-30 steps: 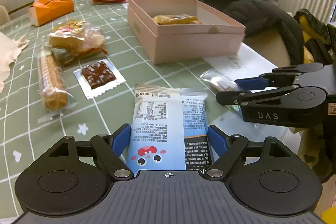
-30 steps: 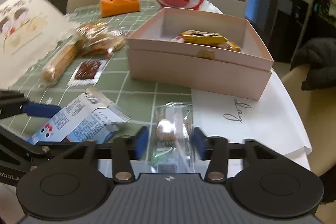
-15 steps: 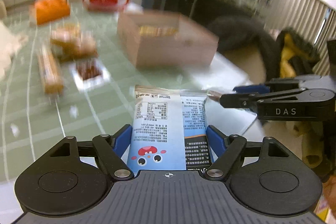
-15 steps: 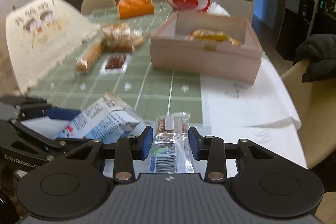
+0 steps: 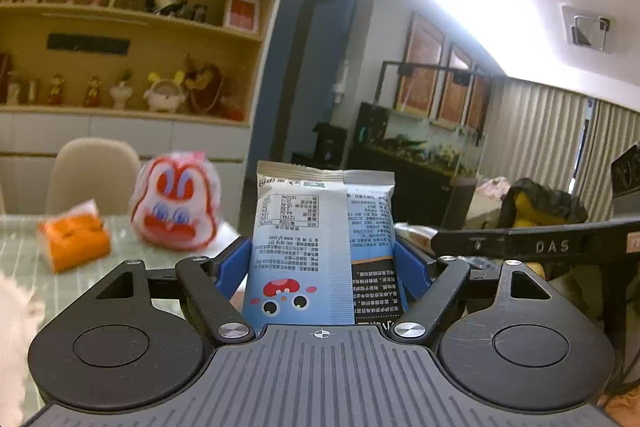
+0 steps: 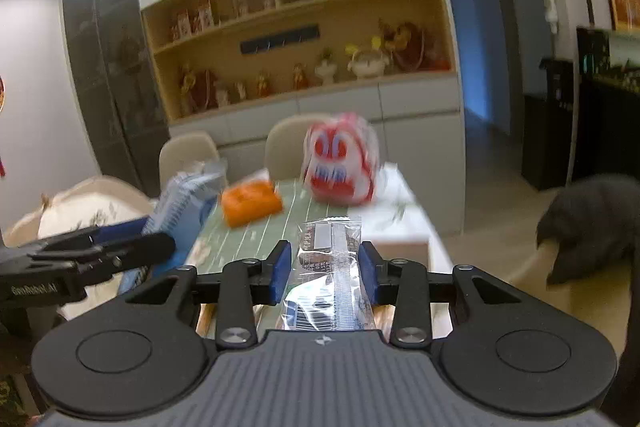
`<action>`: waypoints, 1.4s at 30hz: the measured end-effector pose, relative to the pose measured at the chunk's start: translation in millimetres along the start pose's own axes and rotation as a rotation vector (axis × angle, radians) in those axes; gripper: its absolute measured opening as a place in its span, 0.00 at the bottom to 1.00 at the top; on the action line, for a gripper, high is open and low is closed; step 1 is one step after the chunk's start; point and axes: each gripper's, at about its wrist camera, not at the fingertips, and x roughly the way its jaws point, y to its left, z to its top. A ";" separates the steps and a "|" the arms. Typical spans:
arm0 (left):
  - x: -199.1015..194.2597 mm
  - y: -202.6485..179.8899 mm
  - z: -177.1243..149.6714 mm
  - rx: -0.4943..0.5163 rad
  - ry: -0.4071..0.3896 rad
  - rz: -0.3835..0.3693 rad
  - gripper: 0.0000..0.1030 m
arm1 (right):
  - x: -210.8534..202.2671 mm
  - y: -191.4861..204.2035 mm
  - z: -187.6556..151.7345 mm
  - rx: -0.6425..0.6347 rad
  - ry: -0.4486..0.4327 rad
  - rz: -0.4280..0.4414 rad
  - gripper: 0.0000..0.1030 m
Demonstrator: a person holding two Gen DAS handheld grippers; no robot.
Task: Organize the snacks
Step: 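Carry both packets over the pink box and open both grippers inside it, then move both grippers back over the remaining snacks on the table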
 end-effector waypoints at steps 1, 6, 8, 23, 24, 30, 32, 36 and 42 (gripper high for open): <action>11.4 1.6 6.8 -0.005 -0.004 -0.006 0.81 | 4.0 -3.0 11.0 -0.002 -0.010 -0.006 0.36; 65.5 21.4 8.5 -0.079 0.024 -0.049 0.81 | 33.6 -21.3 44.1 0.009 -0.024 -0.006 0.36; 91.4 31.6 -1.3 -0.113 0.049 -0.054 0.81 | 49.4 -29.6 47.0 0.019 -0.019 0.006 0.36; 201.9 121.6 -92.8 -0.321 0.255 -0.029 0.78 | 228.2 -89.5 -18.8 0.085 0.313 -0.058 0.59; 189.2 126.4 -90.9 -0.330 0.221 -0.026 0.78 | 228.3 -90.6 -21.0 0.091 0.316 -0.051 0.59; 117.8 165.4 -91.4 -0.363 0.089 0.144 0.78 | 224.0 -72.8 -39.3 0.070 0.346 -0.018 0.60; 95.0 181.3 -99.1 -0.363 0.098 0.263 0.78 | 227.7 -58.7 -47.6 0.045 0.372 -0.024 0.62; 61.8 212.9 -116.9 -0.380 0.141 0.426 0.78 | 231.1 -22.6 -56.6 -0.019 0.415 -0.023 0.62; 30.9 235.8 -139.7 -0.389 0.196 0.381 0.78 | 249.2 57.1 -54.1 -0.064 0.448 0.039 0.80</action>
